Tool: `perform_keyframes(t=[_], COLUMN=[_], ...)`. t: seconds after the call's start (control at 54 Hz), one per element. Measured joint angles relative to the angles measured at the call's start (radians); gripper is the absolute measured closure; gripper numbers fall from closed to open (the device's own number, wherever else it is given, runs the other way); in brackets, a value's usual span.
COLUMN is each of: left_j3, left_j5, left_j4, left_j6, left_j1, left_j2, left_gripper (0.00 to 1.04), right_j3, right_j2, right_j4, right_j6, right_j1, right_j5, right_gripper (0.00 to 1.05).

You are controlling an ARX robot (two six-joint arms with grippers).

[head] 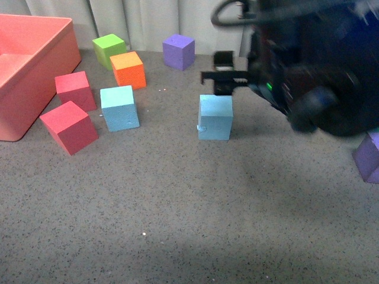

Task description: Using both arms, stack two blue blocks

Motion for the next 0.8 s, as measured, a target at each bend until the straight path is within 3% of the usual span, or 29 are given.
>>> perform_keyframes(t=[0.093,0.13,0.407,0.796], left_j3=[0.000,0.000,0.000,0.000], left_j5=[-0.002,-0.002,-0.001,-0.001], left_j4=[0.000,0.000,0.000,0.000], left_j6=[0.000,0.000,0.000,0.000], left_j1=[0.000,0.000,0.000,0.000], left_j2=[0.000,0.000,0.000,0.000], left_gripper=[0.07,0.07,0.07,0.07], right_j3=[-0.248,-0.318,-0.641,-0.875], right_j2=[-0.082,-0.146,-0.426,-0.758], right_j4=[0.438,0.526,0.605,0.505], right_j6=[-0.082,-0.098,-0.130,-0.132], right_j1=[-0.058,-0.080,-0.189,-0.289], right_j5=[-0.021,-0.035,-0.139,-0.235], right_gripper=[0.52,0.59,1.04,1.04])
